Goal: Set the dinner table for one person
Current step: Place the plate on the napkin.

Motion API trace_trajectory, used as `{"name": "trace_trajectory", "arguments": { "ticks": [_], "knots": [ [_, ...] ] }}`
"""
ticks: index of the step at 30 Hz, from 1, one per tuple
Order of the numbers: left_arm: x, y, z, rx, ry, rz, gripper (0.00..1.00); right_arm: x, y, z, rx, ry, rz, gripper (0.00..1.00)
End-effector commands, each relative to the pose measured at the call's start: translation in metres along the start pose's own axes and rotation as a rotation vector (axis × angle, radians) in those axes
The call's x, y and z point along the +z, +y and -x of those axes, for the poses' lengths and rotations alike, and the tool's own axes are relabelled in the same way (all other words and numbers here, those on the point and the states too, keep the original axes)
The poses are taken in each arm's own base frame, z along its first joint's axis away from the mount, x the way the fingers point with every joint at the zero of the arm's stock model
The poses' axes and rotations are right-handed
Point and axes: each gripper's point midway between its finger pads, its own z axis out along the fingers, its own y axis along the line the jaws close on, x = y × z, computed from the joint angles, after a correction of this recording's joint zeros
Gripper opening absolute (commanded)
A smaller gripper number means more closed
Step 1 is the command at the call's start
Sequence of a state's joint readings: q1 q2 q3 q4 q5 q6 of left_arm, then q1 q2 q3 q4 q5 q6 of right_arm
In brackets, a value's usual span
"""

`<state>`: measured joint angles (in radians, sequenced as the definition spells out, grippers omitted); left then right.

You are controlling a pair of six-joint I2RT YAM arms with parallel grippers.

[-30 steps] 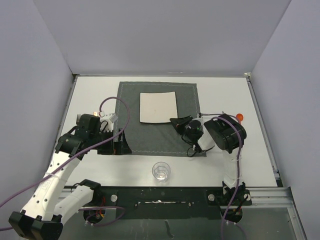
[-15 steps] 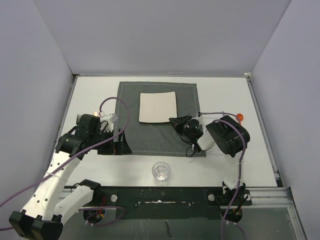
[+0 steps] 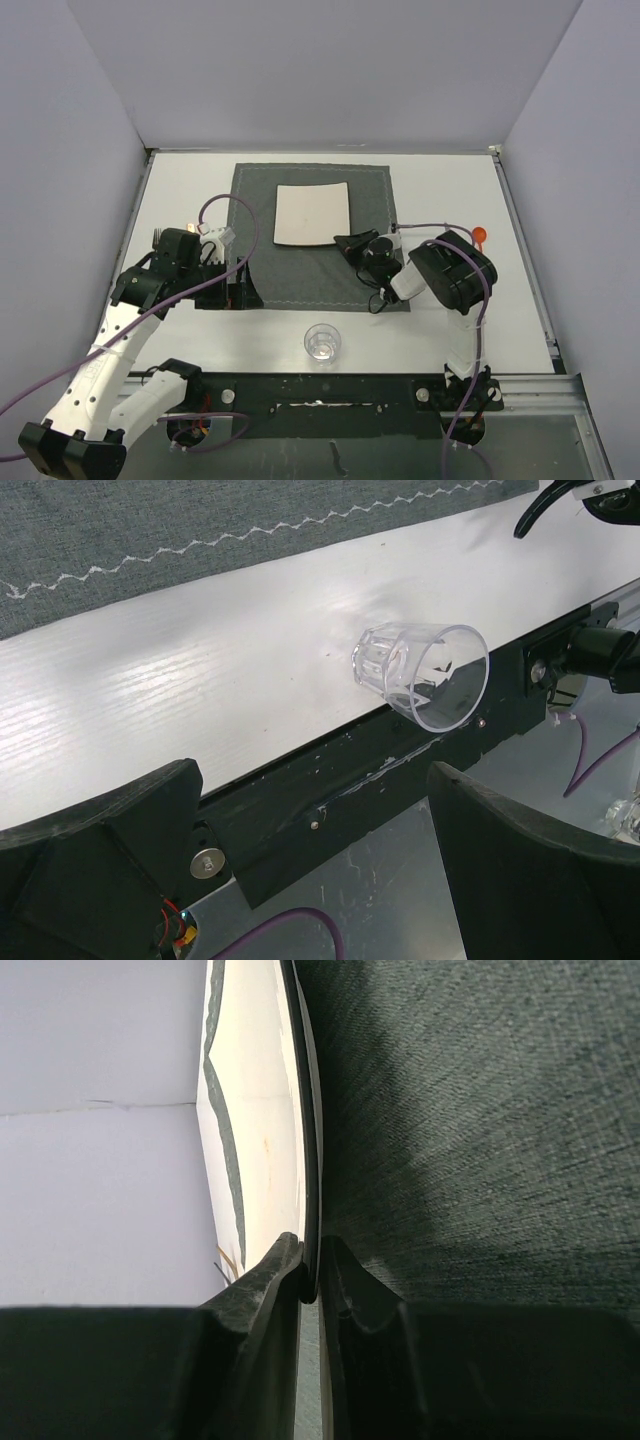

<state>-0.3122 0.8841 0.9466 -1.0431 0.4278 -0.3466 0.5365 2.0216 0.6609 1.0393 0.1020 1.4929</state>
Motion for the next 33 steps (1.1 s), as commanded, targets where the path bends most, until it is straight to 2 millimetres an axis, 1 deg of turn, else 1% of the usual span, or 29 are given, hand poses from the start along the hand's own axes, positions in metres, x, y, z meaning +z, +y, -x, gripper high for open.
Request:
{"name": "trace_trajectory", "arguments": {
  "ticks": [1,10,11,13,14,18,24,27,29,33],
  "knots": [
    [-0.002,-0.007,0.012,0.025,-0.047,-0.036,0.98,0.008,0.040,0.001,0.016,-0.026,0.136,0.00],
    [-0.001,-0.007,0.014,0.019,-0.048,-0.040,0.98,0.005,0.024,0.002,0.039,-0.031,0.084,0.00],
    [-0.001,-0.006,0.013,0.018,-0.047,-0.039,0.98,0.005,0.024,0.002,0.042,-0.031,0.082,0.02],
    [-0.001,-0.006,0.014,0.017,-0.049,-0.039,0.98,0.005,0.021,0.002,0.048,-0.035,0.070,0.09],
    [-0.001,-0.006,0.014,0.016,-0.048,-0.039,0.98,0.004,0.020,0.003,0.047,-0.036,0.065,0.11],
    [-0.001,-0.005,0.014,0.014,-0.048,-0.039,0.98,0.000,0.015,0.004,0.052,-0.044,0.010,0.10],
    [-0.001,-0.005,0.015,0.011,-0.051,-0.042,0.98,-0.009,0.007,0.006,0.036,-0.034,-0.117,0.32],
    [-0.001,-0.006,0.015,0.011,-0.053,-0.043,0.98,-0.014,0.008,0.007,0.027,-0.027,-0.168,0.41],
    [-0.002,-0.005,0.015,0.011,-0.055,-0.043,0.98,-0.017,0.006,0.008,0.020,-0.019,-0.206,0.46],
    [-0.002,-0.005,0.015,0.012,-0.059,-0.041,0.98,-0.022,0.004,0.007,-0.009,0.006,-0.292,0.49]
  ]
}}
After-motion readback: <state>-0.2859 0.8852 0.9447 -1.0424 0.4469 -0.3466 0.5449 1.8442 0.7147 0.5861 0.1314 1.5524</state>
